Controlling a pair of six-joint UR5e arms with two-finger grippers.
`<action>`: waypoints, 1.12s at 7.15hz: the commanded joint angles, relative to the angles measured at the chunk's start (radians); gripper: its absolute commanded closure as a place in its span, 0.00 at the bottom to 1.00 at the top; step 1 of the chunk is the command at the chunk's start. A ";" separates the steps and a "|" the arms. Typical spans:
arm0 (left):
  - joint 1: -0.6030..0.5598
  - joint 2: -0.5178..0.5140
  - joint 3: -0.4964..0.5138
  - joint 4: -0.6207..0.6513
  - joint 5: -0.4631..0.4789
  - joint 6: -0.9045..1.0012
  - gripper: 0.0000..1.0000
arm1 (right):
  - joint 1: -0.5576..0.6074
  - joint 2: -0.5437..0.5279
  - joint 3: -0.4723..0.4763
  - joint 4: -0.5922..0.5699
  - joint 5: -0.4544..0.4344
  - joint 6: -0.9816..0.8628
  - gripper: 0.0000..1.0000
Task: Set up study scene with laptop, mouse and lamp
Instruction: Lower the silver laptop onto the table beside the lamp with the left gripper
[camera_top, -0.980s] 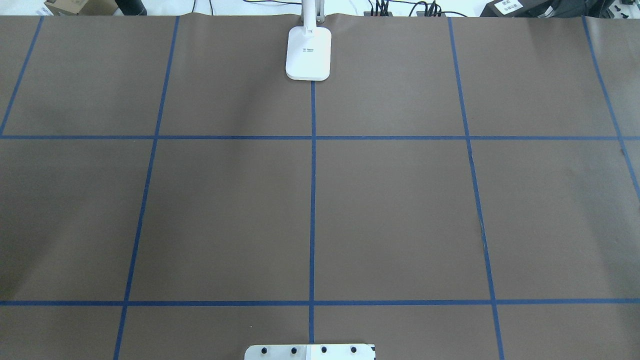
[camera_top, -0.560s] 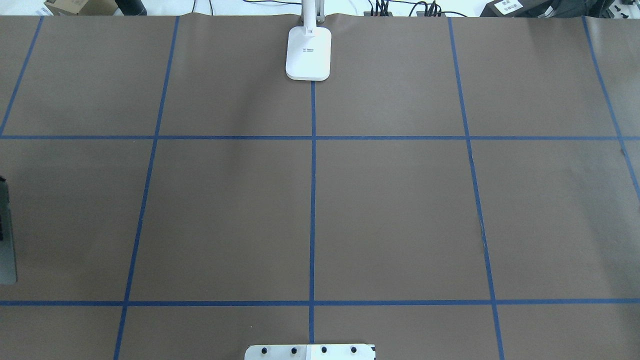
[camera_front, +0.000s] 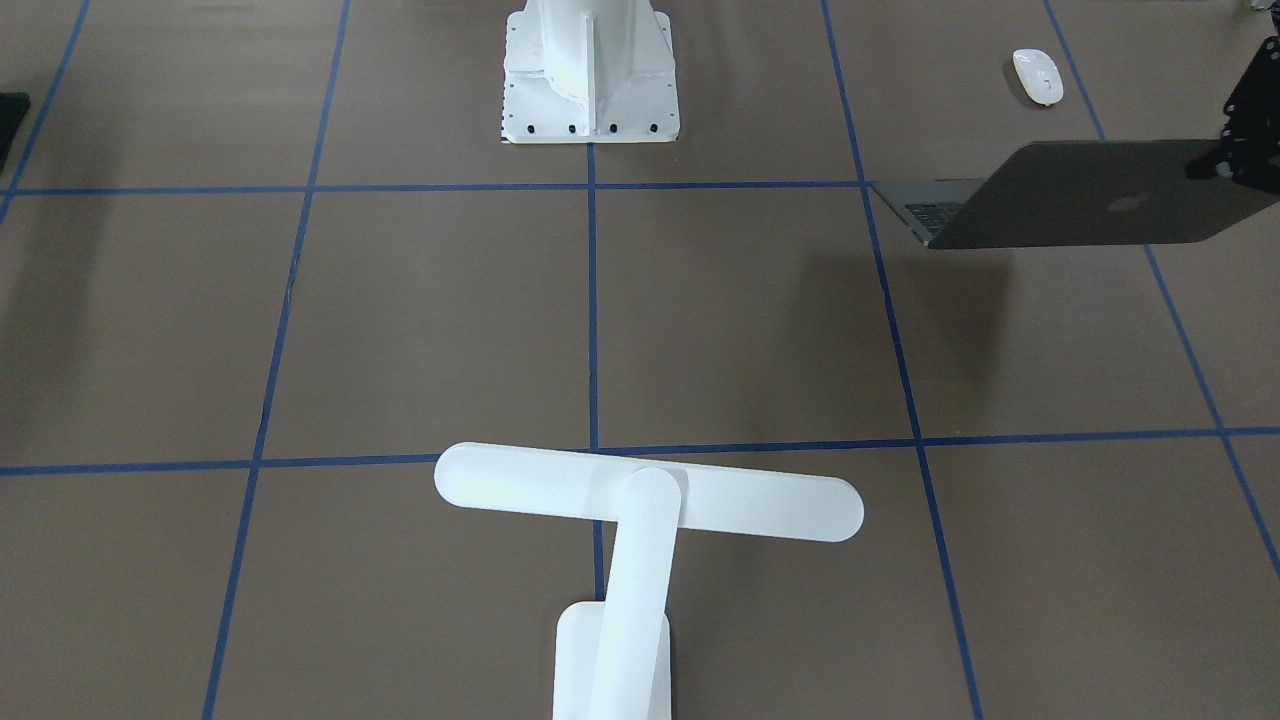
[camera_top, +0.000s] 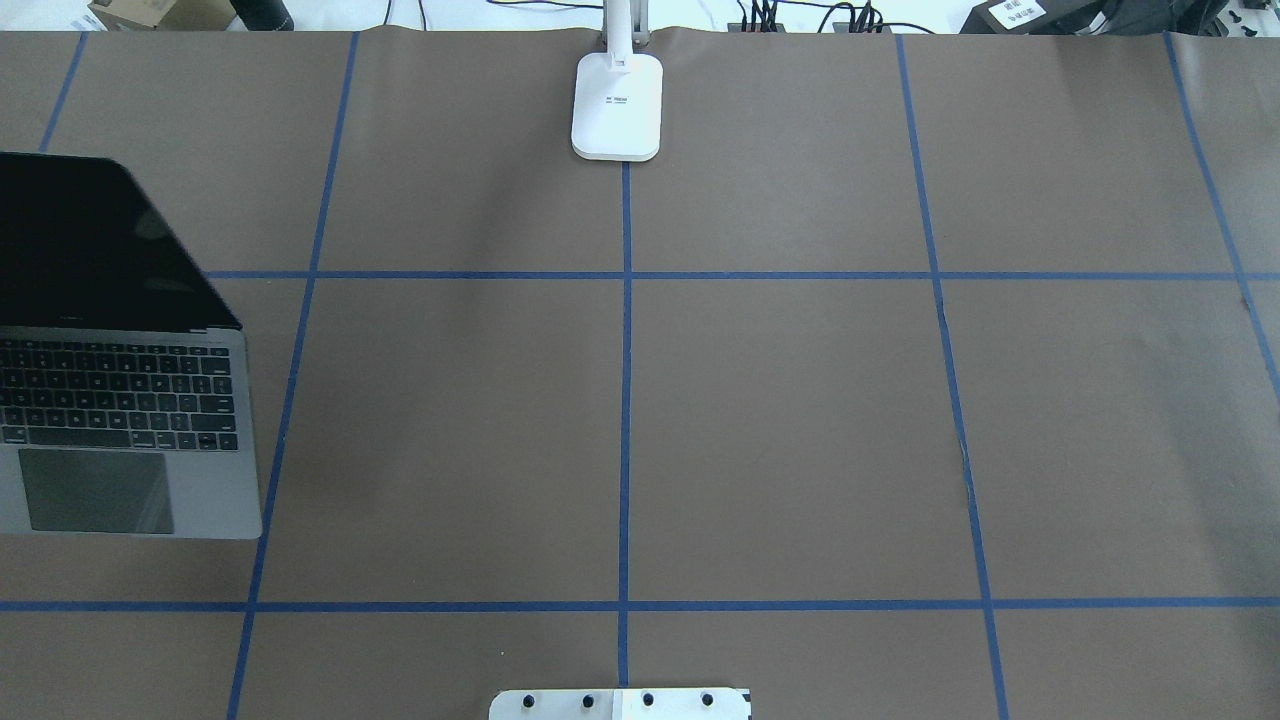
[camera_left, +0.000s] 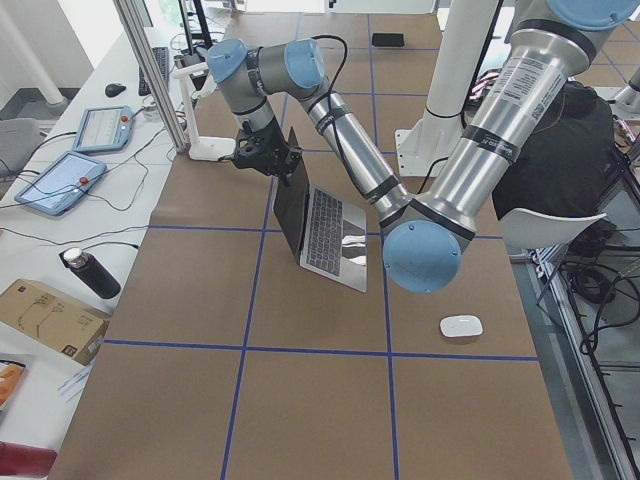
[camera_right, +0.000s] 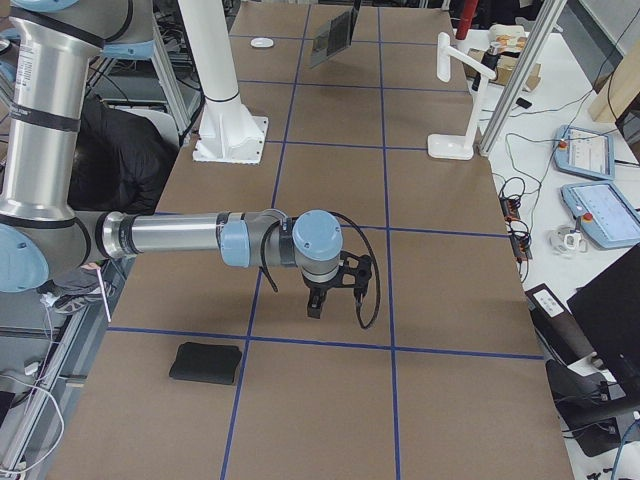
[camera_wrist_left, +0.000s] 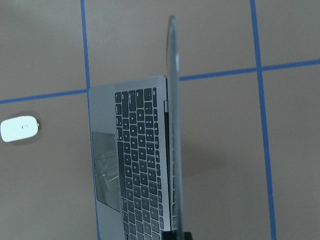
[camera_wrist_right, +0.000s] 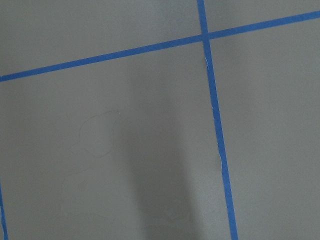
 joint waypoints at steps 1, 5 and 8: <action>0.109 -0.086 0.009 -0.005 -0.030 -0.149 1.00 | 0.000 -0.001 0.000 -0.002 0.000 0.000 0.01; 0.287 -0.136 0.088 -0.174 -0.051 -0.399 1.00 | 0.000 -0.001 0.000 0.000 0.002 0.000 0.01; 0.319 -0.185 0.199 -0.301 -0.105 -0.487 1.00 | 0.000 -0.001 0.003 0.000 0.002 0.000 0.01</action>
